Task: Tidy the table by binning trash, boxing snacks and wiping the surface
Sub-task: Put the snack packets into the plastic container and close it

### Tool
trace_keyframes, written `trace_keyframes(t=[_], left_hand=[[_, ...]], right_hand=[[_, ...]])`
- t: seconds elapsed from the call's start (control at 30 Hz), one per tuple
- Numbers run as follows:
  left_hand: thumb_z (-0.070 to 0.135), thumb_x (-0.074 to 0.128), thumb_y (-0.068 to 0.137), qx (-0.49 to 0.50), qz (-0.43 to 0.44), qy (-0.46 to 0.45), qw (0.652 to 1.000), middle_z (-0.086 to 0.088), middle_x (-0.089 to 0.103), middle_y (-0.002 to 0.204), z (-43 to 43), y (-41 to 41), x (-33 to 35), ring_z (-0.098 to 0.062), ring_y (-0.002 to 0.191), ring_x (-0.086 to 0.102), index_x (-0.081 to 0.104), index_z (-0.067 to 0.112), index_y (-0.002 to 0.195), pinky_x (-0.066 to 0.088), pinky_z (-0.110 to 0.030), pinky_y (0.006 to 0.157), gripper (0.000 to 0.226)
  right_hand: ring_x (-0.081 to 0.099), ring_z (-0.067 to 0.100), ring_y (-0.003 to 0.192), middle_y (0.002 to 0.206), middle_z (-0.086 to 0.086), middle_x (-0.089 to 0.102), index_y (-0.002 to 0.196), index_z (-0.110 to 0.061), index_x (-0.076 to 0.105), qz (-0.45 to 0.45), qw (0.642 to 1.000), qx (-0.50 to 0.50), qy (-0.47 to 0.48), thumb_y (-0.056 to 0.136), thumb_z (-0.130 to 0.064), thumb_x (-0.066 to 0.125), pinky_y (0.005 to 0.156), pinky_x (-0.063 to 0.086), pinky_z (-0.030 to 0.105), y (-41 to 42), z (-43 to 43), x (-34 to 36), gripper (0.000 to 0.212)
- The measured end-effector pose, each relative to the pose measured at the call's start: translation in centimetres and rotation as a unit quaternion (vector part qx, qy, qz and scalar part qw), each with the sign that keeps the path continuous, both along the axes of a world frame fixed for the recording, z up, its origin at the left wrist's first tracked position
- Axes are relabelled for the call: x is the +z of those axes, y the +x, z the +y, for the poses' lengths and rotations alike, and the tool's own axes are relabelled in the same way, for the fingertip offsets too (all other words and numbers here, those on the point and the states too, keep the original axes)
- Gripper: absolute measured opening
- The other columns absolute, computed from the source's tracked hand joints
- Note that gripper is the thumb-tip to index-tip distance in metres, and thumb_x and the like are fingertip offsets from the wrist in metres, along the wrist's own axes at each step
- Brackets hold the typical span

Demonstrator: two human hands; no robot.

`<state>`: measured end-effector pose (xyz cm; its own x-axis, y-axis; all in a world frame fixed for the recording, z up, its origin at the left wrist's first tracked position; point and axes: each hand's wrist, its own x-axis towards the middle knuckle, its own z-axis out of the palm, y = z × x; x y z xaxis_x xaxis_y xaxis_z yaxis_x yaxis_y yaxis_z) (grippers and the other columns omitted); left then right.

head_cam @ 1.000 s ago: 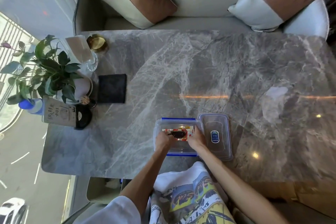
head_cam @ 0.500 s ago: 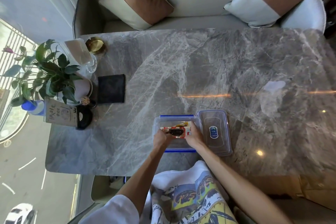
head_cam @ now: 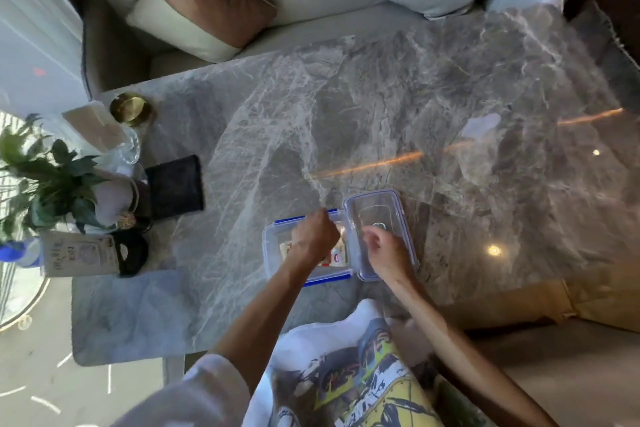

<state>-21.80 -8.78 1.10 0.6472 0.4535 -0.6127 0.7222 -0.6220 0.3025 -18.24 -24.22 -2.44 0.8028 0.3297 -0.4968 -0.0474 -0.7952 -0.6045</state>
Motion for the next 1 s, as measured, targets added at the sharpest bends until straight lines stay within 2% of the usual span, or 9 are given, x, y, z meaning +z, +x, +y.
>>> trace_keyframes(t=[0.07,0.27,0.37,0.47,0.53,0.6,0.7,0.8,1.0], left_hand=[[0.014,0.045,0.09,-0.047,-0.017,0.0,0.999,-0.021,0.065,0.12,-1.1,3.4,-0.3,-0.039,0.108,0.063,0.057,0.009,0.122,0.05,-0.043,0.083,0.035],[0.008,0.049,0.083,-0.155,0.02,-0.006,0.988,-0.022,0.055,0.13,-3.7,10.2,-3.7,-0.039,0.123,0.051,0.05,0.006,0.13,0.047,-0.047,0.1,0.047],[0.007,0.052,0.083,-0.159,0.055,0.001,0.986,-0.023,0.049,0.134,-4.0,10.9,-5.6,-0.04,0.127,0.047,0.044,0.007,0.135,0.043,-0.049,0.104,0.053],[0.004,0.054,0.08,-0.153,0.066,0.012,0.986,-0.021,0.045,0.137,-4.1,10.5,-6.5,-0.041,0.125,0.048,0.042,0.008,0.139,0.043,-0.046,0.106,0.061],[0.003,0.055,0.078,-0.147,0.054,0.023,0.987,-0.02,0.043,0.137,-4.2,10.3,-6.7,-0.041,0.125,0.047,0.04,0.009,0.141,0.042,-0.046,0.106,0.064],[0.003,0.053,0.079,-0.127,0.037,0.023,0.991,-0.022,0.045,0.136,-4.3,10.3,-6.7,-0.042,0.124,0.046,0.043,0.007,0.137,0.041,-0.046,0.105,0.058],[0.008,0.054,0.086,-0.083,-0.01,0.033,0.996,-0.024,0.046,0.132,-3.7,10.4,-6.3,-0.042,0.123,0.044,0.046,0.003,0.132,0.037,-0.046,0.105,0.046],[0.016,0.056,0.092,-0.037,-0.079,0.038,0.996,-0.024,0.045,0.13,-2.5,10.5,-5.0,-0.041,0.123,0.04,0.047,0.004,0.134,0.029,-0.04,0.106,0.044],[0.022,0.064,0.089,0.104,-0.152,0.013,0.983,-0.028,0.055,0.118,3.2,7.4,-0.9,-0.041,0.113,0.052,0.061,0.003,0.121,0.039,-0.038,0.098,0.037]], right_hand=[[0.066,0.028,0.109,0.116,0.007,0.072,0.12,-0.019,0.066,-0.024,0.998,-0.01,-0.053,0.095,-0.012,0.049,0.092,0.052,0.039,0.6,-3.0,-0.2,0.031],[0.061,0.029,0.117,0.125,0.009,0.066,0.117,-0.016,0.065,0.08,0.977,-0.035,-0.192,0.092,-0.013,0.044,0.095,0.05,0.034,0.0,-8.8,-2.1,0.033],[0.065,0.031,0.107,0.101,0.015,0.069,0.098,-0.005,0.068,0.163,0.973,-0.049,-0.158,0.091,-0.012,0.048,0.083,0.047,0.03,-0.5,-9.7,-2.9,0.022],[0.061,0.027,0.076,0.079,0.017,0.052,0.082,0.002,0.061,0.313,0.936,-0.155,-0.036,0.091,-0.002,0.047,0.062,0.038,0.028,-0.4,-9.3,-3.0,0.018],[0.064,0.036,0.095,0.095,0.035,0.051,0.094,0.015,0.055,0.4,0.886,-0.226,0.056,0.095,0.005,0.036,0.081,0.049,0.03,0.1,-9.5,-2.8,0.022],[0.039,0.053,0.133,0.131,0.049,0.039,0.126,0.028,0.038,0.437,0.841,-0.298,0.117,0.097,0.006,0.032,0.115,0.031,0.046,0.6,-9.8,-2.7,0.037],[0.063,0.035,0.113,0.114,0.022,0.064,0.127,0.009,0.055,0.356,0.844,-0.386,0.109,0.093,-0.001,0.052,0.095,0.05,0.038,1.0,-9.6,-3.2,0.036],[0.053,0.016,0.084,0.092,0.007,0.059,0.125,-0.001,0.062,0.298,0.851,-0.403,0.156,0.088,0.006,0.052,0.071,0.045,0.026,2.4,-8.7,-3.1,0.039],[0.068,0.022,0.082,0.101,0.011,0.07,0.123,-0.012,0.063,0.181,0.883,-0.362,0.237,0.089,-0.002,0.059,0.076,0.056,0.037,6.8,-4.8,-0.1,0.035]])
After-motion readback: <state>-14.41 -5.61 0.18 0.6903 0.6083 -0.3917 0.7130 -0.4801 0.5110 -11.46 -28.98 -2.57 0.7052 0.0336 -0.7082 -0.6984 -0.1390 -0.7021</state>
